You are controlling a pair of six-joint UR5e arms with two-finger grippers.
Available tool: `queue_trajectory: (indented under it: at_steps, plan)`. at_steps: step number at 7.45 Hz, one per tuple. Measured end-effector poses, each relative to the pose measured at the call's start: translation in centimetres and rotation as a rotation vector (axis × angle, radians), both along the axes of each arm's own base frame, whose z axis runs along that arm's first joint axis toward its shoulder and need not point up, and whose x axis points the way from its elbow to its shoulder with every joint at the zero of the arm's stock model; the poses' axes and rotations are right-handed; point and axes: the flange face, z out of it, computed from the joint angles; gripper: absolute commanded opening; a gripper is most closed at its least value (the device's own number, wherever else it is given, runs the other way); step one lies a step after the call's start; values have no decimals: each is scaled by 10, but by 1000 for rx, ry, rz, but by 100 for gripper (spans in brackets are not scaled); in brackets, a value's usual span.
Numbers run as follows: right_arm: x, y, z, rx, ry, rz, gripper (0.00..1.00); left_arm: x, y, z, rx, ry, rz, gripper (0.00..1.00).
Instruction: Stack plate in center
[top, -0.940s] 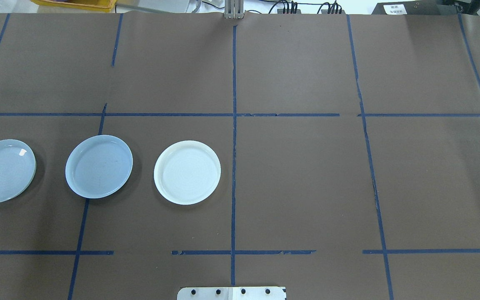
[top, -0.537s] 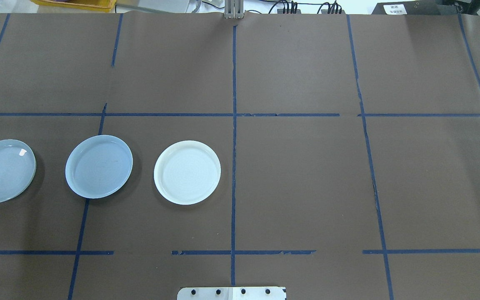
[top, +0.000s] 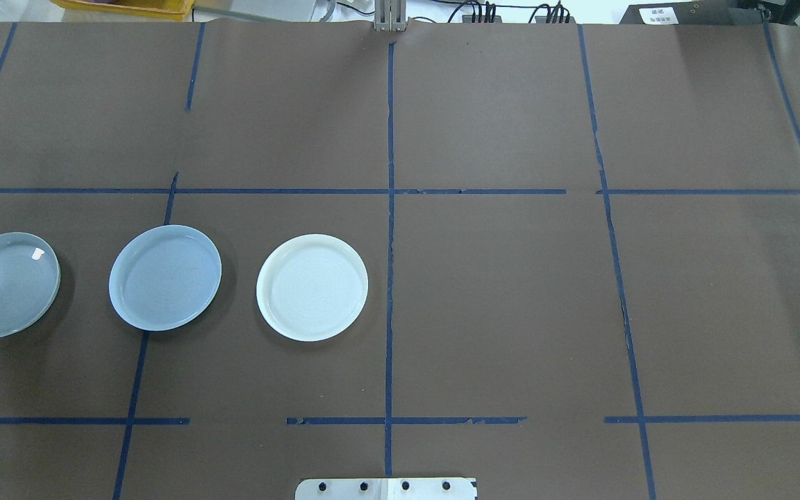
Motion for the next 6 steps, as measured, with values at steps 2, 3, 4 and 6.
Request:
queue_trajectory:
  at_steps: [2,3,4,6]
  plan:
    - [0,0,0,0,0,0,100,14,2,1,2,-6,19,84]
    - [0,0,0,0,0,0,100,16,2,2,1,-7,25,81]
    - [0,0,0,0,0,0,100,19,2,3,0,-8,30,78]
    - [0,0,0,0,0,1,100,25,2,3,0,-9,42,67]
